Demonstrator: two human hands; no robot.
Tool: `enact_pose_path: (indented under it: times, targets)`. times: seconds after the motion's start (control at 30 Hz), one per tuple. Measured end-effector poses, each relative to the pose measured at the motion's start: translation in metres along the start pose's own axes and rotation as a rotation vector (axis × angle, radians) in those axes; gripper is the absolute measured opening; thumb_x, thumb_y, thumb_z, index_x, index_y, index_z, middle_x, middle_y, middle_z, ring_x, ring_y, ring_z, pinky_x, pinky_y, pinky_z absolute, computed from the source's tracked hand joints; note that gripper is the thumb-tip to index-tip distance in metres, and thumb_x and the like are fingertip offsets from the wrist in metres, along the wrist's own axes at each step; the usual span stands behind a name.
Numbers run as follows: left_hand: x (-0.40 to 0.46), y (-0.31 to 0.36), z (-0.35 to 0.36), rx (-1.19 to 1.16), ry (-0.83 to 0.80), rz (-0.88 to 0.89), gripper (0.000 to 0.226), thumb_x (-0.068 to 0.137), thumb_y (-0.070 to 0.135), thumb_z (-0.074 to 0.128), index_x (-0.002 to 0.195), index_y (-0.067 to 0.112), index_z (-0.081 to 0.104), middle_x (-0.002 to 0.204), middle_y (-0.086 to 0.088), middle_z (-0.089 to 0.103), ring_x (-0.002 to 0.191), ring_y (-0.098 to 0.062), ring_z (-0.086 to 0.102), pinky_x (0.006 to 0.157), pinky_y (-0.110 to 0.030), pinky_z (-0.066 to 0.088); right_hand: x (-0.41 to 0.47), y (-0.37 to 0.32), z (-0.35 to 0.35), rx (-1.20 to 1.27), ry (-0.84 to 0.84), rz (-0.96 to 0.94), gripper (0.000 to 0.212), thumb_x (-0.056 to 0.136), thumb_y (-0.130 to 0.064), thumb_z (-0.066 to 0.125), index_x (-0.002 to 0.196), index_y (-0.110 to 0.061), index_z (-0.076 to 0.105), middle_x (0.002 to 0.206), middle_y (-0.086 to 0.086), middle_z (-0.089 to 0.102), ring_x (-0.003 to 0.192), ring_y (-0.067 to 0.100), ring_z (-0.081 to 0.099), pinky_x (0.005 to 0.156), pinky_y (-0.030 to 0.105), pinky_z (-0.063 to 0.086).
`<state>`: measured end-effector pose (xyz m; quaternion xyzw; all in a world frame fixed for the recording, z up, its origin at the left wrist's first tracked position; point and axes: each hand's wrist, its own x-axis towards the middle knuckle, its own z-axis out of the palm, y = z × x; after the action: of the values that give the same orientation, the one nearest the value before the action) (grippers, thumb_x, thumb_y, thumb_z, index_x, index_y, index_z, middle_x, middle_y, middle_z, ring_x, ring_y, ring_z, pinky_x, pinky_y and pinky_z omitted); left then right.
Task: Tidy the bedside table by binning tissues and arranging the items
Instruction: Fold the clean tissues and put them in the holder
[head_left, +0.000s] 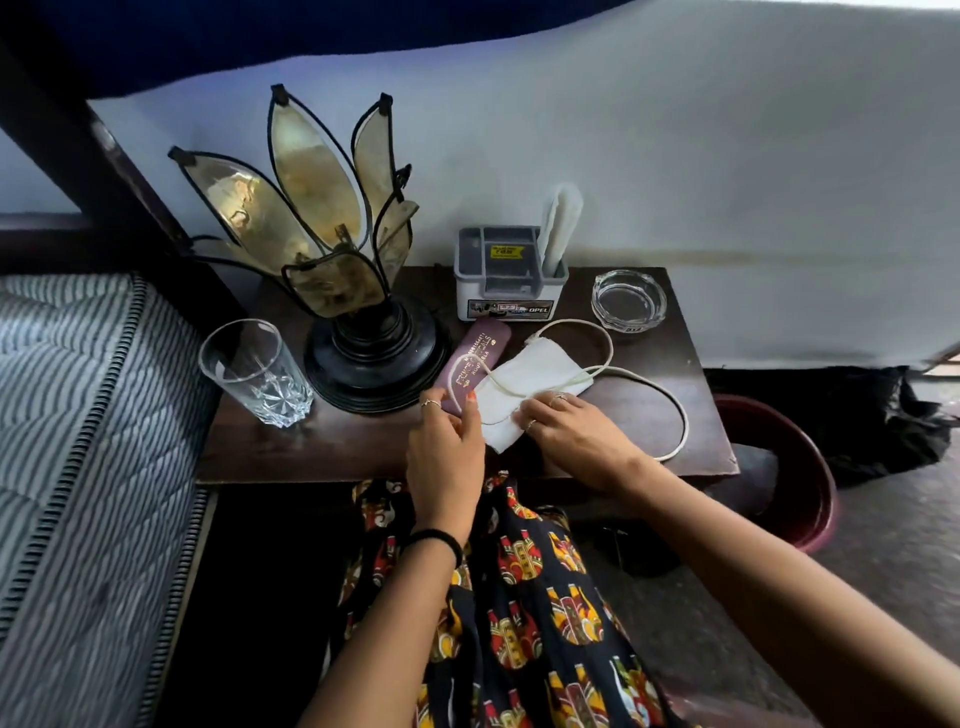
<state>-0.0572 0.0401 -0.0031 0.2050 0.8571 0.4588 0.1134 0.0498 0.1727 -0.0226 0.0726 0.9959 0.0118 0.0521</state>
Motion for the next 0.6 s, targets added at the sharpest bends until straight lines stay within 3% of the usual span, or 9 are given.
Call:
enact_pose_path:
  times: [0.17,0.27,0.37,0.47,0.6]
  targets:
    - [0.007,-0.005,0.002,-0.091,-0.025,-0.069,0.032,0.096,0.031,0.050,0.085,0.006,0.065,0.072,-0.011,0.069,0.068,-0.027,0.068,0.067,-0.041,0.056,0.002,-0.005,-0.004,0.082,0.100,0.118,0.028,0.091,-0.019,0.043,0.113,-0.011,0.059,0.113,0.007,0.062,0.113,0.028,0.054,0.097,0.036,0.039]
    - [0.010,-0.004,0.004,-0.158,-0.028,-0.105,0.029,0.096,0.027,0.052,0.084,0.005,0.064,0.062,-0.002,0.066,0.050,-0.011,0.064,0.057,-0.031,0.056,-0.001,-0.002,-0.016,0.225,0.254,0.169,0.017,0.083,-0.011,0.053,0.093,-0.008,0.065,0.093,0.009,0.069,0.095,0.031,0.062,0.087,0.039,0.044]
    - [0.010,-0.002,0.005,-0.201,-0.025,-0.123,0.026,0.096,0.026,0.052,0.082,0.006,0.064,0.063,-0.005,0.067,0.045,-0.006,0.061,0.052,-0.025,0.054,-0.007,0.005,-0.031,0.420,0.356,0.232,0.014,0.080,-0.004,0.061,0.091,-0.006,0.069,0.088,0.008,0.071,0.091,0.030,0.063,0.085,0.034,0.043]
    - [0.010,0.000,0.005,-0.222,-0.032,-0.148,0.027,0.096,0.025,0.052,0.081,0.006,0.064,0.063,-0.007,0.067,0.052,-0.015,0.065,0.057,-0.032,0.056,-0.018,0.013,-0.046,0.627,0.459,0.355,0.016,0.081,-0.003,0.064,0.094,-0.008,0.070,0.091,-0.001,0.071,0.093,0.024,0.064,0.085,0.019,0.041]
    - [0.009,0.003,0.002,-0.254,0.016,-0.193,0.021,0.092,0.030,0.057,0.089,0.010,0.058,0.076,-0.013,0.069,0.067,-0.028,0.067,0.068,-0.040,0.056,-0.028,0.023,-0.072,0.939,0.571,0.489,0.019,0.085,-0.005,0.061,0.085,-0.023,0.067,0.078,-0.016,0.065,0.076,0.002,0.062,0.073,0.019,0.048]
